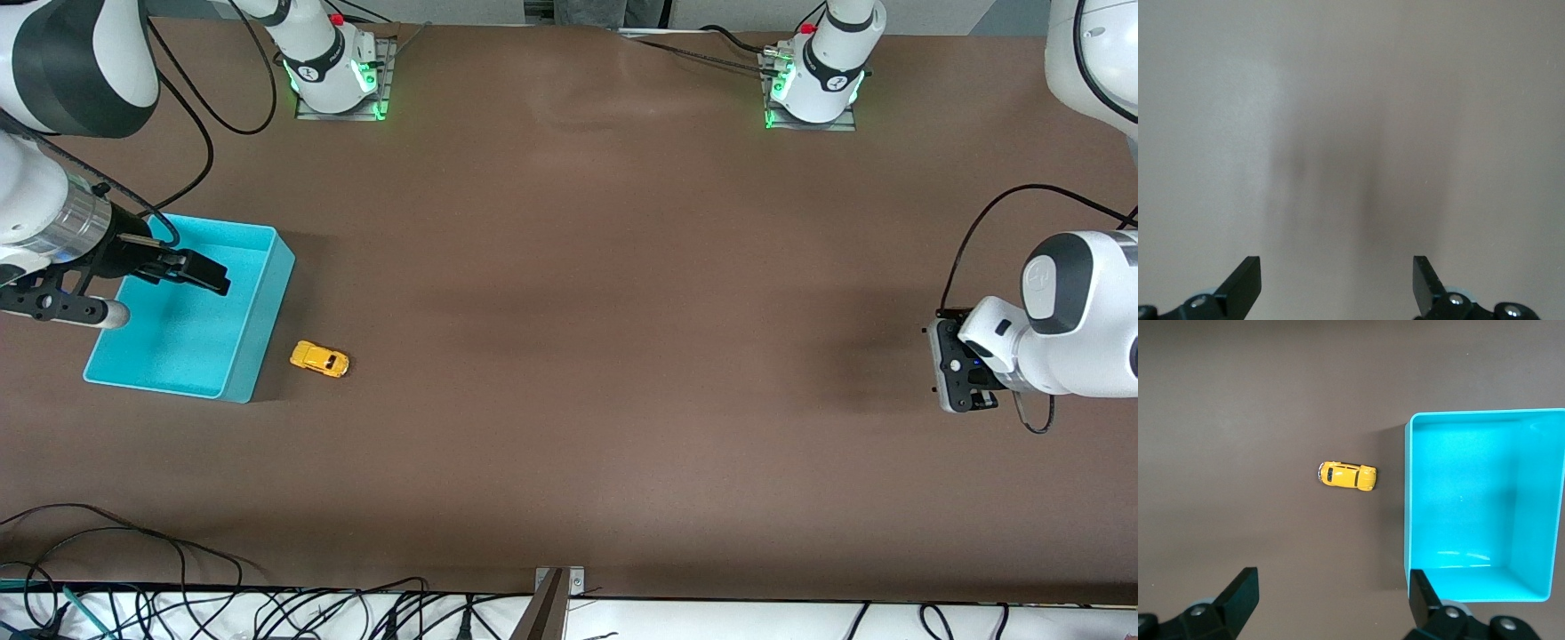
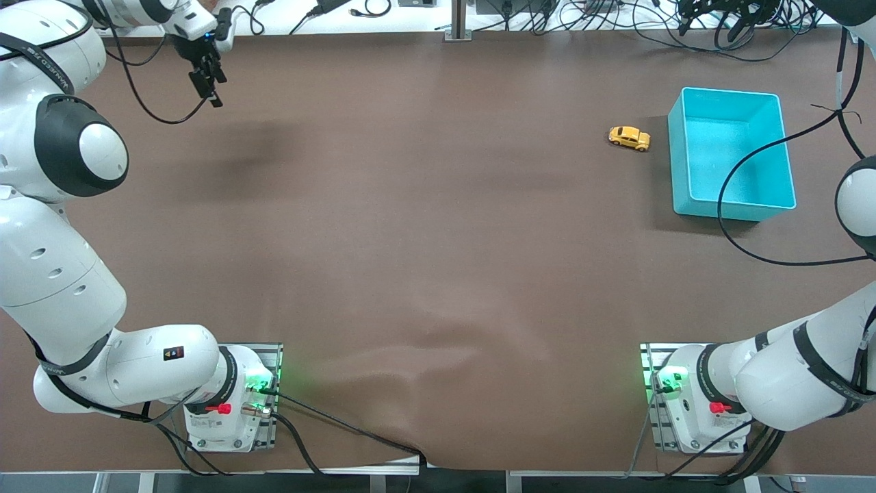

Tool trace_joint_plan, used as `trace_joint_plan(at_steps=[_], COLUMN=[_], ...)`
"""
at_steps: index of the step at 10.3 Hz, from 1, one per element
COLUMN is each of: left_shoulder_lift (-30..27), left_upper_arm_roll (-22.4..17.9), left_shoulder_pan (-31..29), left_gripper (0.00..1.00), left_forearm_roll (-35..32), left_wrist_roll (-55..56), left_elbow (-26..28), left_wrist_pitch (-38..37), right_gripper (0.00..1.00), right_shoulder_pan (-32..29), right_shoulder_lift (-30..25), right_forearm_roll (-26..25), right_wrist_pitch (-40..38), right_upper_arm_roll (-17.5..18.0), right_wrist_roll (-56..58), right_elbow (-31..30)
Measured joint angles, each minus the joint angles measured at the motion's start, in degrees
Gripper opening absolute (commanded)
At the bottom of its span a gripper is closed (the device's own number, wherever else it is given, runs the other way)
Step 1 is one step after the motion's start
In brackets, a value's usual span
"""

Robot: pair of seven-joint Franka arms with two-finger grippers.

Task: Wind up and store yellow beetle car
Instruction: 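Reach the right gripper to the car and grasp it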

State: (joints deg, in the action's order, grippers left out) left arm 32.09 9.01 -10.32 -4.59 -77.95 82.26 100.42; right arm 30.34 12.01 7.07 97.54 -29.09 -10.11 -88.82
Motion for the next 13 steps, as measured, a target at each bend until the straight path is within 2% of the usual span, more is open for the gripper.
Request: trace_joint_plan(at_steps=[2,7,8,11,13], left_shoulder_lift=[-3.1,-13.2,-15.5,-21.2,-26.2], left_upper_arm_roll=[0.2,5.2,4.2,-4.5,-5.2], left_shoulder_pan=[2.6,4.1,5.7,13.0,14.2], left_gripper=[1.00,1.00,1.00,1.00,1.00], left_forearm_roll=[0.0,0.1,0.1,0.7,2.0], left_wrist_roll=[11.9,44.9,48.8,58.1,69.5], left_elbow=[-0.4,-0.7,-0.6,1.4,5.5], left_wrist_pitch=[-3.5,-8.9,-9.3,-9.6,-9.7], right_gripper=[1.00,1.00,1.00,1.00,1.00], right_shoulder_pan=[0.1,0.1,0.1,0.1,0.0], right_shoulder_lift=[0.8,7.2,9.2,14.0,16.8], right_forearm_roll=[0.0,0.0,0.0,0.0,1.4], right_wrist_pitch=[0.0,2.3,4.1,11.8,16.0], right_upper_arm_roll=[0.1,0.3,0.3,0.5,0.9], right_wrist_roll=[3.9,37.7,44.6,61.5,70.7], right_elbow=[0.0,-0.4,-0.6,-2.9,-3.8])
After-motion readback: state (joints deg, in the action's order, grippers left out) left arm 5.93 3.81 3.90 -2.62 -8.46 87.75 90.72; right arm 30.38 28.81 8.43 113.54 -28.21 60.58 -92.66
